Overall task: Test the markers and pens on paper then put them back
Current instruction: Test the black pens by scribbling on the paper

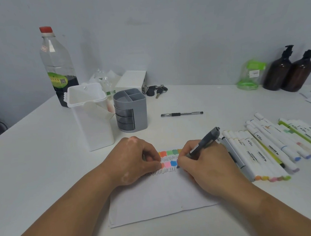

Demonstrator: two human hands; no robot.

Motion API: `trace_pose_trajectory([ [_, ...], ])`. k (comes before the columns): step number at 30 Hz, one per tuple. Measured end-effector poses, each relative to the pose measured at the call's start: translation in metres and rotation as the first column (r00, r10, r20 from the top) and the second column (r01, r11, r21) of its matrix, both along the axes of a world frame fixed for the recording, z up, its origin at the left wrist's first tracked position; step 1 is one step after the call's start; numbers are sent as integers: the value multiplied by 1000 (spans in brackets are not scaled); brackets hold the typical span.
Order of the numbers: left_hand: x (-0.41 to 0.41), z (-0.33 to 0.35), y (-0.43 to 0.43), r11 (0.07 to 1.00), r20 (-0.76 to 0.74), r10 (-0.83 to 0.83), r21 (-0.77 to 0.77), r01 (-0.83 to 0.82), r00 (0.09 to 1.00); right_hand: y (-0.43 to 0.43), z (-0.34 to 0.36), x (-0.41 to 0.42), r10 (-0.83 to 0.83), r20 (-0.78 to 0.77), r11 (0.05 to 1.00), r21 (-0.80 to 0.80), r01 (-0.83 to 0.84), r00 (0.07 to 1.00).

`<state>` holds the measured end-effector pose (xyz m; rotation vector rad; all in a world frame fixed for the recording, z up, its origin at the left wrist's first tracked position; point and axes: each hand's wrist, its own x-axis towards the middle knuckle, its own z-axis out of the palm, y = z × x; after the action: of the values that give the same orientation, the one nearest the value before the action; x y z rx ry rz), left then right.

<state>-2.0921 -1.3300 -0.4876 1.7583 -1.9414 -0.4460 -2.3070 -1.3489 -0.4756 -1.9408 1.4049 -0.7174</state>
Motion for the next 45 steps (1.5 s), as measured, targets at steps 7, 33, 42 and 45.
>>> trace_pose_trajectory([
  [7,0,-1,0,1000,1,-1,-18,1,1000,-19,13,-20,-116,549,981,194,9,827],
  [33,0,-2,1,999,26,17,-27,-16,1000,-40,34,-60,-402,909,761,397,-514,107],
  [42,-1,1,2,1000,1,6,-23,-6,1000,-41,29,-52,-289,817,873,439,-213,498],
  [45,-2,2,2,1000,-2,-6,-15,6,1000,-34,26,-50,-187,562,950,312,3,806],
])
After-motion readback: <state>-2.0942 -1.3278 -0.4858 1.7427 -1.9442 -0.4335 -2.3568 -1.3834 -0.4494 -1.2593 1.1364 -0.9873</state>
